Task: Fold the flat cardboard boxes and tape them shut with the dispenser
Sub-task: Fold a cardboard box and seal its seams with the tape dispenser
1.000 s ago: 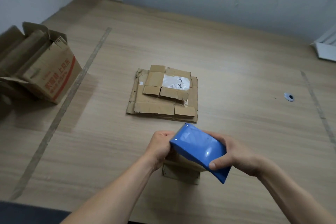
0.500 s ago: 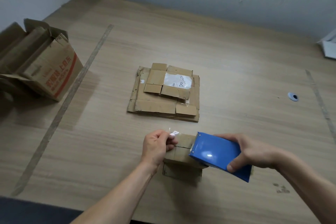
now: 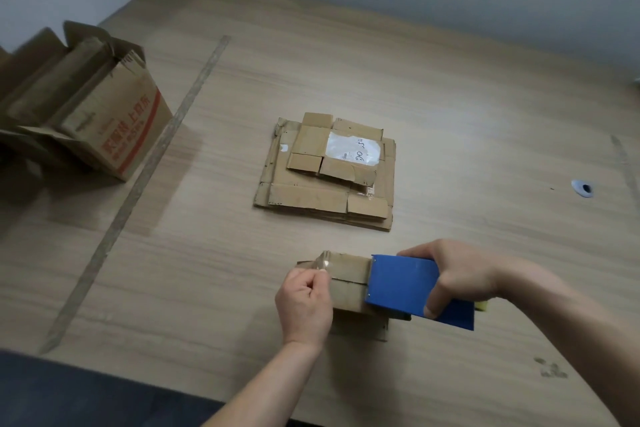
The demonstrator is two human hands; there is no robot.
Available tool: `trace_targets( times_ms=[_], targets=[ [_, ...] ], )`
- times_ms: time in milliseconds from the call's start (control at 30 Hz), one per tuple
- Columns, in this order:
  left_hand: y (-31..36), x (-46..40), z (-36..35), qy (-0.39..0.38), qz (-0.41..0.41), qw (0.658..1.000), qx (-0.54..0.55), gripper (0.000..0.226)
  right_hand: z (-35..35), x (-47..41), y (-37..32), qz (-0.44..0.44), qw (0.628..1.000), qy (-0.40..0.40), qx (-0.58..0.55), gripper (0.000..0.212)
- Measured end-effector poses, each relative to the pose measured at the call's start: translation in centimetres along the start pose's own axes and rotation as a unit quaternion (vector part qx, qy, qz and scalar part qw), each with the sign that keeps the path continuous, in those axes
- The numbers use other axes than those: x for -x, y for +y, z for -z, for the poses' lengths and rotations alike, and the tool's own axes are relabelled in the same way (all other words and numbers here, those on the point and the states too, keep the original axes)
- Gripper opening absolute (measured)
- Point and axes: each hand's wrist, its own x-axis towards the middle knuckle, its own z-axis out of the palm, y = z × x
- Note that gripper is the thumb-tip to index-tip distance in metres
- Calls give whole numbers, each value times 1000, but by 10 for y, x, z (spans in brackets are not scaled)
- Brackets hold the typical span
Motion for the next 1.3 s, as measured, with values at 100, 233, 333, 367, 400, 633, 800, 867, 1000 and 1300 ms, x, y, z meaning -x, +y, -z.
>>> trace_targets(
  times_ms=[100, 233, 333, 367, 400, 633, 800, 867, 1000, 1300],
  targets=[
    [-2, 1, 4, 9, -2, 1000, -12, 39, 3, -2, -9, -4, 1000, -4, 31, 69],
    [-11, -1, 4, 19, 1, 1000, -21, 40, 4, -7, -14, -9, 999, -5, 47, 68],
    [-20, -2, 4, 26, 21, 999, -28, 38, 3, -9, -15, -3, 998, -7, 56, 69],
    [-22, -2, 4, 24, 27, 999, -32, 39, 3, -10, -16, -2, 998, -7, 61, 69],
    [-24, -4, 3, 22, 28, 999, -34, 39, 3, -10, -16, -3, 998, -7, 64, 70],
    [-29, -8, 0, -22, 60, 998, -27, 42, 3, -14, -18, -7, 998, -12, 69, 71],
    [-30, -28, 5, -101, 161, 969, -155, 37, 6, -15, -19, -15, 997, -4, 73, 68],
    [-30, -26, 23, -128, 185, 936, -271, 21, 6, -15, -21, -10, 997, -8, 75, 69],
    [-9, -8, 36, -152, -142, 928, -308, 78, 6, -15, -20, -10, 997, -5, 71, 68],
    [10, -16, -8, -316, -291, 710, -559, 97, 9, -17, -8, 16, 999, -20, 34, 63]
  ],
)
